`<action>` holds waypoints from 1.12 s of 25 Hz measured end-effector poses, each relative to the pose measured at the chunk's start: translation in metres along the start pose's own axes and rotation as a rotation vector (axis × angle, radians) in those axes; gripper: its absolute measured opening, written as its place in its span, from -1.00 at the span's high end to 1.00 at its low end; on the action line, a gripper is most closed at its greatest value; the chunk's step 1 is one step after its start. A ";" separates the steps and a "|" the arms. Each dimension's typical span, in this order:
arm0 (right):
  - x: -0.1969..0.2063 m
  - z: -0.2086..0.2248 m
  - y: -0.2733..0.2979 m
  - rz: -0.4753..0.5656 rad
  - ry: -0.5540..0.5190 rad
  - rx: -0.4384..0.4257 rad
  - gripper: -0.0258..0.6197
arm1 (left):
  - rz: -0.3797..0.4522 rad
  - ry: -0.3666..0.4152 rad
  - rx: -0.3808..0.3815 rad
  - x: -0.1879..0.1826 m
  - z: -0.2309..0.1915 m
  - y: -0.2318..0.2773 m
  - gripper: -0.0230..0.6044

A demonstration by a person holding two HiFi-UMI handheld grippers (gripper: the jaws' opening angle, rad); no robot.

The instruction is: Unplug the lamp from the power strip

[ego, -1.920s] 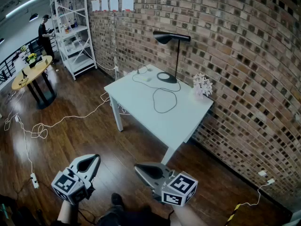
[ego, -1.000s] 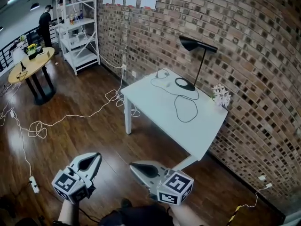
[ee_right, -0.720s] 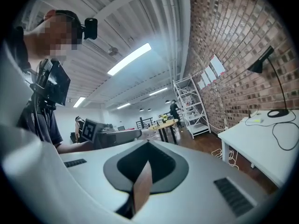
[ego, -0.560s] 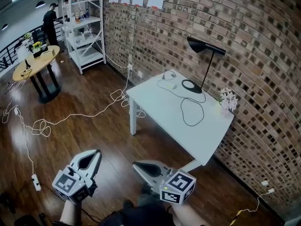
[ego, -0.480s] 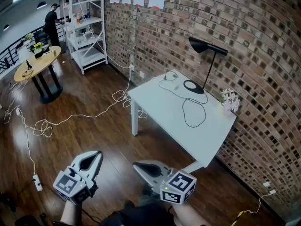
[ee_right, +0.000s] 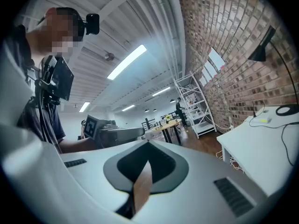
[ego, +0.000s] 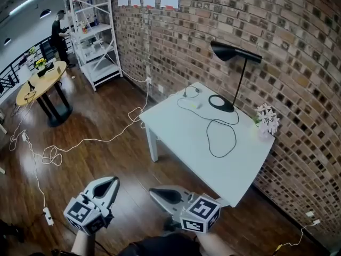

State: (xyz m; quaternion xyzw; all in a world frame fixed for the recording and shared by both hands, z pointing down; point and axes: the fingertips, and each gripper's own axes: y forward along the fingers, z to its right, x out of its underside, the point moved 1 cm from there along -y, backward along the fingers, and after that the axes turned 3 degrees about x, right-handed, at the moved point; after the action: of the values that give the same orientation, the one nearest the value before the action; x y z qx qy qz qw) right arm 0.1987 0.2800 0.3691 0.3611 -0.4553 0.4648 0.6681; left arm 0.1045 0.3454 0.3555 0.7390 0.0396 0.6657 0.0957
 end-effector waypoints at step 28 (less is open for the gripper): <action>-0.037 0.142 0.019 -0.076 -0.053 0.026 0.94 | -0.042 0.130 0.031 -0.026 -0.053 0.162 0.93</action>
State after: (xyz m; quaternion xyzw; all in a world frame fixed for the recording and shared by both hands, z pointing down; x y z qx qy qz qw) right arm 0.1359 0.1468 0.3811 0.3991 -0.4526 0.4351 0.6682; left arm 0.0376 0.1870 0.3662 0.6946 0.0715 0.7095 0.0954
